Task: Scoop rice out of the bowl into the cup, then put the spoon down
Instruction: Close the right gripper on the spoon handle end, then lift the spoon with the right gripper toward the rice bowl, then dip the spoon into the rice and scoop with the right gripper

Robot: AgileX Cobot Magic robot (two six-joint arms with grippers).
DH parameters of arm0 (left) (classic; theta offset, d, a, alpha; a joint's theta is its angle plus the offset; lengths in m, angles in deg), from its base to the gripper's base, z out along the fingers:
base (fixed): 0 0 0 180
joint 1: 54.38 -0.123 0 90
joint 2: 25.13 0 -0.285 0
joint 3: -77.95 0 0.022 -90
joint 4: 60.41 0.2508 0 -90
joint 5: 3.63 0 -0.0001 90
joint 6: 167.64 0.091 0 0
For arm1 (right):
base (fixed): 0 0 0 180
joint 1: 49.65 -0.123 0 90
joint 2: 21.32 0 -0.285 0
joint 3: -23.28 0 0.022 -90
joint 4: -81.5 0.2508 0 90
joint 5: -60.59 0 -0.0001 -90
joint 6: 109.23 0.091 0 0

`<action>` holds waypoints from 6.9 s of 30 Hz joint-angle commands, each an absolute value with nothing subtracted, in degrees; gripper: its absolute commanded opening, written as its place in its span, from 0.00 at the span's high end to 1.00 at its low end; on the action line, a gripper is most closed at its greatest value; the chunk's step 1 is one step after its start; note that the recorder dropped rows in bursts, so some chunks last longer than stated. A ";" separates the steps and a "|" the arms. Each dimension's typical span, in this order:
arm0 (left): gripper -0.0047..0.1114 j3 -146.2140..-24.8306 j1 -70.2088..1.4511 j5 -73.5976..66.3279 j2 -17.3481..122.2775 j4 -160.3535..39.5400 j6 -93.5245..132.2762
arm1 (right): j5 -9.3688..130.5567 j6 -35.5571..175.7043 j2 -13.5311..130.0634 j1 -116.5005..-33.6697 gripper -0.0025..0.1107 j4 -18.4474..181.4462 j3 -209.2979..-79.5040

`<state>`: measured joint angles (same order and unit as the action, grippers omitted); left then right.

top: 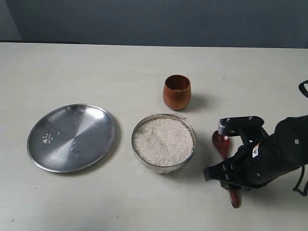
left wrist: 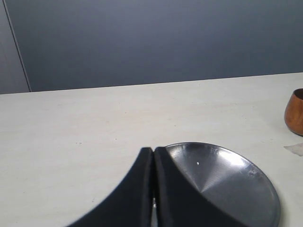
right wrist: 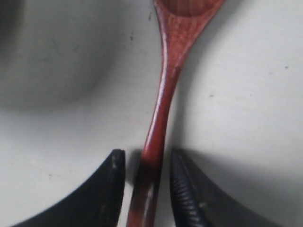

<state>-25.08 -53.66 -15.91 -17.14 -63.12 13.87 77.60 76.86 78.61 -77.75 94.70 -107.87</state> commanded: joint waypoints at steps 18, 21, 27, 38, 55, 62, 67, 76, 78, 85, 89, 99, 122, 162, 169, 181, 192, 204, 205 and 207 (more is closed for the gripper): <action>0.96 -24.83 -53.23 -15.52 -17.35 -63.08 13.87 | 91.63 82.17 78.05 -77.67 0.98 69.78 -112.44; 0.96 -24.83 -53.23 -15.52 -17.35 -63.08 13.87 | 96.34 86.06 78.05 -77.67 0.98 62.19 -114.58; 0.96 -24.83 -53.23 -15.52 -17.35 -63.08 13.87 | 96.77 85.82 78.05 -77.67 0.98 59.05 -115.26; 0.96 -24.83 -53.23 -15.52 -17.35 -63.08 13.87 | 87.56 85.92 82.01 -77.67 0.97 60.81 -115.15; 0.96 -24.83 -53.23 -15.52 -17.35 -63.08 13.87 | 92.14 85.94 82.38 -77.67 0.63 63.17 -114.99; 0.96 -24.83 -53.23 -15.52 -17.35 -63.08 13.87 | 87.86 85.94 83.15 -77.67 0.63 64.97 -113.54; 0.96 -24.83 -53.23 -15.52 -17.35 -63.08 13.87 | 85.27 85.94 83.77 -77.67 0.63 67.24 -112.23; 0.96 -24.83 -53.23 -15.52 -17.35 -63.08 13.87 | 67.07 90.92 83.66 -77.67 0.63 67.53 -103.78; 0.96 -24.83 -53.23 -15.52 -17.35 -63.08 13.87 | 65.21 91.03 83.66 -77.67 0.63 67.53 -102.75; 0.96 -24.83 -53.23 -15.52 -17.35 -63.08 13.87 | 66.37 91.83 83.66 -77.67 0.63 67.53 -102.53; 0.96 -24.83 -53.23 -15.52 -17.35 -63.08 13.87 | 68.37 92.44 83.66 -77.67 0.63 67.53 -102.53; 0.96 -24.83 -53.23 -15.52 -17.35 -63.08 13.87 | 68.65 96.28 76.58 -77.67 0.63 66.26 -98.74; 0.96 -24.83 -53.23 -15.52 -17.35 -63.08 13.87 | 56.67 96.30 73.05 -77.67 0.80 66.76 -94.54; 0.96 -24.83 -53.23 -15.52 -17.35 -63.08 13.87 | 118.58 59.14 61.80 -82.22 0.98 75.49 -131.91; 0.96 -24.83 -53.23 -15.52 -17.35 -63.08 13.87 | 123.37 64.37 67.46 -92.93 0.98 62.19 -134.78; 0.96 -24.83 -53.23 -15.52 -17.35 -63.08 13.91 | 128.23 76.75 76.11 -107.44 0.98 45.18 -135.46; 0.96 -24.83 -53.23 -15.52 -17.35 -63.08 13.91 | 127.41 83.85 82.27 -113.05 0.98 42.95 -135.46; 0.96 -24.83 -53.23 -15.52 -17.35 -63.08 13.91 | 122.37 87.43 79.50 -113.05 0.98 48.86 -135.46; 0.96 -24.83 -53.23 -15.52 -17.35 -63.08 13.91 | 121.86 87.82 77.96 -112.93 0.98 49.33 -135.46; 0.96 -24.83 -53.23 -15.52 -17.35 -63.08 13.91 | 120.59 87.82 76.35 -112.93 0.98 52.21 -135.46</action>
<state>-25.08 -53.66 -15.91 -17.14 -63.12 13.87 121.68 87.38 78.23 -112.88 50.23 -135.03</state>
